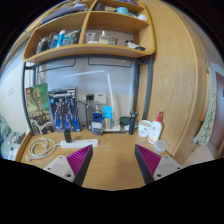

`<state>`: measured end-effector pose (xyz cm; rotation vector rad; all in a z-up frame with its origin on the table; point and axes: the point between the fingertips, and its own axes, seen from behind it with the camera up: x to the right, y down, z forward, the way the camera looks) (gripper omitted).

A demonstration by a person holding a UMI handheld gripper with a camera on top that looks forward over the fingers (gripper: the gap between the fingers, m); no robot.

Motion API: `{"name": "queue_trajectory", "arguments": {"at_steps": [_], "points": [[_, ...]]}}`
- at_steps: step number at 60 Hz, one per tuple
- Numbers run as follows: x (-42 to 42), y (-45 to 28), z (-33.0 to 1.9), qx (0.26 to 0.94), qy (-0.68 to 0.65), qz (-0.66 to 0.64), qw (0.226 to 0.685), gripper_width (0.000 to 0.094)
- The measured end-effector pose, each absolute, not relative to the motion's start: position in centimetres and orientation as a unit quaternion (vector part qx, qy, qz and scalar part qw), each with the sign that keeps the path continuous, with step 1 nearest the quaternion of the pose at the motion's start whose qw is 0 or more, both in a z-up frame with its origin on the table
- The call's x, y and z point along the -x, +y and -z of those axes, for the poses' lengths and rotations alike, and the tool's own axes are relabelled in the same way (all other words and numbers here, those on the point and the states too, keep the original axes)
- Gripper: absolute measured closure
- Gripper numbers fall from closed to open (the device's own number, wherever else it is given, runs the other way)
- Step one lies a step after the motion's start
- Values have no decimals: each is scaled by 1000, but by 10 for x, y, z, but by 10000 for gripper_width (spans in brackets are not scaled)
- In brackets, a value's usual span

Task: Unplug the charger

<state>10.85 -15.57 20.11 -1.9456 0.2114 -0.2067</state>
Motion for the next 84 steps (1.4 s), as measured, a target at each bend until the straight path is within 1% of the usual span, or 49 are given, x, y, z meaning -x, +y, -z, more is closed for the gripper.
{"name": "queue_trajectory", "arguments": {"at_steps": [7,18,27,32,38,40,44,47,48,49,50,54,55,56,59,60,61,63,70,72,74,75,77,81,82,84], "points": [[-83,-149,-183,833,65,76,544,84],[10,-116,-123,854,3,19,520,67],[78,-67,-87,855,-43,-19,516,74],[95,-28,-74,852,-52,-21,521,78],[93,23,-67,846,-41,-8,531,84],[92,40,-67,842,-36,-8,538,103],[87,70,-63,840,-26,-4,542,151],[86,89,-59,837,-25,-4,547,213],[86,95,-58,836,-26,-4,549,200],[86,101,-56,835,-27,-4,550,261],[87,105,-55,834,-26,-4,551,285],[90,122,-48,832,-24,-9,554,350],[91,125,-45,833,-26,-10,552,341],[92,127,-42,835,-27,-12,550,407],[94,132,-34,839,-26,-13,544,563],[90,134,-33,838,-22,-7,546,651],[87,135,-33,837,-20,1,547,692],[90,136,-33,835,-20,-5,550,717],[89,134,-32,842,-21,0,539,793],[89,134,-30,849,-23,0,528,812],[90,133,-28,863,-25,-8,505,837],[92,135,-36,863,-19,-20,504,841],[90,141,-66,849,-7,-33,527,847],[68,156,-180,795,-12,-24,607,847],[64,157,-205,785,-13,-27,619,849],[58,159,-241,773,-13,-39,633,850]]}}
